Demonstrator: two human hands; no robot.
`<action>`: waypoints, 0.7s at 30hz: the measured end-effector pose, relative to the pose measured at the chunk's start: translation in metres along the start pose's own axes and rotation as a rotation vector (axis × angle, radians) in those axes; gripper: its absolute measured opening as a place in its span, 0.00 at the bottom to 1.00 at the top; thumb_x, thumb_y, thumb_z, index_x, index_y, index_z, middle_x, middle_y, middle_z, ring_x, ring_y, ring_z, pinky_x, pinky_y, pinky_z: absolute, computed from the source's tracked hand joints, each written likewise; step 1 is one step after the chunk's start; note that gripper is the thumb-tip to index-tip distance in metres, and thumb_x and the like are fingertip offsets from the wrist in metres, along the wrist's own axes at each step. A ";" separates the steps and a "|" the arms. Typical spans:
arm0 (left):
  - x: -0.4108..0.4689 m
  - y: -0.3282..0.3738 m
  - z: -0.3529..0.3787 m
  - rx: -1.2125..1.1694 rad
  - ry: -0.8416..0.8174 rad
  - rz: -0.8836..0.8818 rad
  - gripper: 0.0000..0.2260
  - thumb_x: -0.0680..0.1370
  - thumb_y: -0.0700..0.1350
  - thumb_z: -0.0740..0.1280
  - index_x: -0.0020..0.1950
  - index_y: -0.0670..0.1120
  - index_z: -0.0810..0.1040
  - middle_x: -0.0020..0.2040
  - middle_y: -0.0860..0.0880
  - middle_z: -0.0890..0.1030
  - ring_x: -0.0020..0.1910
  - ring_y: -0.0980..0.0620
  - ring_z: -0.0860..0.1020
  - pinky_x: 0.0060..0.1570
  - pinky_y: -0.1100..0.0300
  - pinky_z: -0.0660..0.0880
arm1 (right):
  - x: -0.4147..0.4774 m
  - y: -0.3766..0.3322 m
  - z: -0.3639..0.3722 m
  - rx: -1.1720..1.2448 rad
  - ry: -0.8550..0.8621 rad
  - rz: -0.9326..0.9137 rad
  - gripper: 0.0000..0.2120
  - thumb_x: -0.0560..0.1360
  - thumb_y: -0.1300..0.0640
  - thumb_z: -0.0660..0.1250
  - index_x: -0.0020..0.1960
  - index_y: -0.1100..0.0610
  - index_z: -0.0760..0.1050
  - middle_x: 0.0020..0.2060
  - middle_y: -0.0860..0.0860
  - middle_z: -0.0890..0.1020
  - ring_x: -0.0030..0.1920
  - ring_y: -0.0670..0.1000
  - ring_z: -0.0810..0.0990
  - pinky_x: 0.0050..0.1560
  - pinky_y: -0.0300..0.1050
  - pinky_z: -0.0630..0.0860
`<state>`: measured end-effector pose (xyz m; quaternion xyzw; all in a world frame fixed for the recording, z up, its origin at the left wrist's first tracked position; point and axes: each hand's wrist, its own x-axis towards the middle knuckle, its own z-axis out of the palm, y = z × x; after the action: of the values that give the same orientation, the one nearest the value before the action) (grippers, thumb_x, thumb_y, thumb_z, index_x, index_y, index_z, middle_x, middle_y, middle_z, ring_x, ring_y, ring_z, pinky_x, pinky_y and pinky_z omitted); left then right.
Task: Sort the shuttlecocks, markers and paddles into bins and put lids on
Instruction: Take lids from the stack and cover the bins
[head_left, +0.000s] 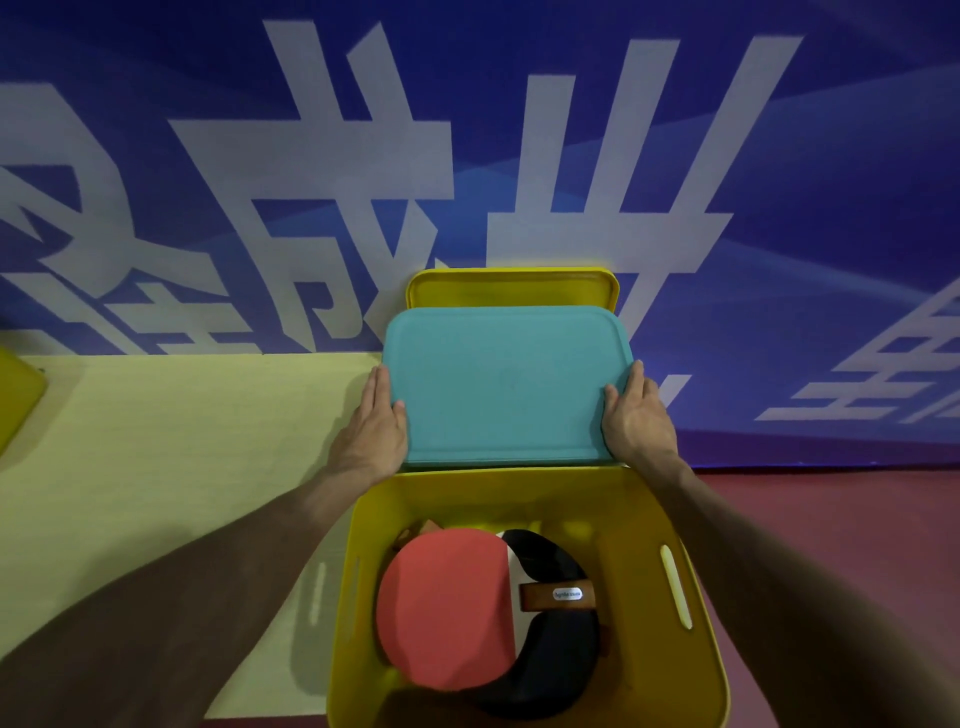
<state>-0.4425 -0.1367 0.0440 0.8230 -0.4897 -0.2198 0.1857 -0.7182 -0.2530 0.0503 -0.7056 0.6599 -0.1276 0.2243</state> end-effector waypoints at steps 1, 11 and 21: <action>0.000 0.001 -0.001 0.005 -0.009 -0.007 0.25 0.83 0.50 0.45 0.78 0.48 0.41 0.79 0.51 0.45 0.76 0.46 0.56 0.72 0.50 0.58 | 0.000 -0.001 -0.001 0.003 -0.010 0.007 0.29 0.82 0.46 0.48 0.77 0.60 0.46 0.69 0.62 0.64 0.65 0.64 0.69 0.62 0.62 0.69; 0.017 0.010 -0.037 -0.162 -0.135 -0.082 0.24 0.78 0.42 0.60 0.73 0.45 0.56 0.70 0.43 0.66 0.65 0.43 0.70 0.63 0.46 0.70 | 0.005 -0.014 -0.027 -0.166 -0.079 0.074 0.20 0.81 0.53 0.54 0.70 0.61 0.61 0.66 0.60 0.68 0.66 0.61 0.68 0.67 0.61 0.62; 0.052 0.002 -0.072 -0.207 -0.049 -0.043 0.21 0.78 0.42 0.63 0.71 0.44 0.66 0.70 0.44 0.68 0.68 0.44 0.69 0.66 0.50 0.66 | 0.008 -0.069 -0.020 -0.085 0.077 0.001 0.21 0.78 0.60 0.58 0.70 0.59 0.66 0.69 0.58 0.67 0.69 0.59 0.67 0.71 0.57 0.58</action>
<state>-0.3834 -0.1771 0.0959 0.8042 -0.4509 -0.2931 0.2531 -0.6667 -0.2624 0.0999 -0.7086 0.6734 -0.1262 0.1686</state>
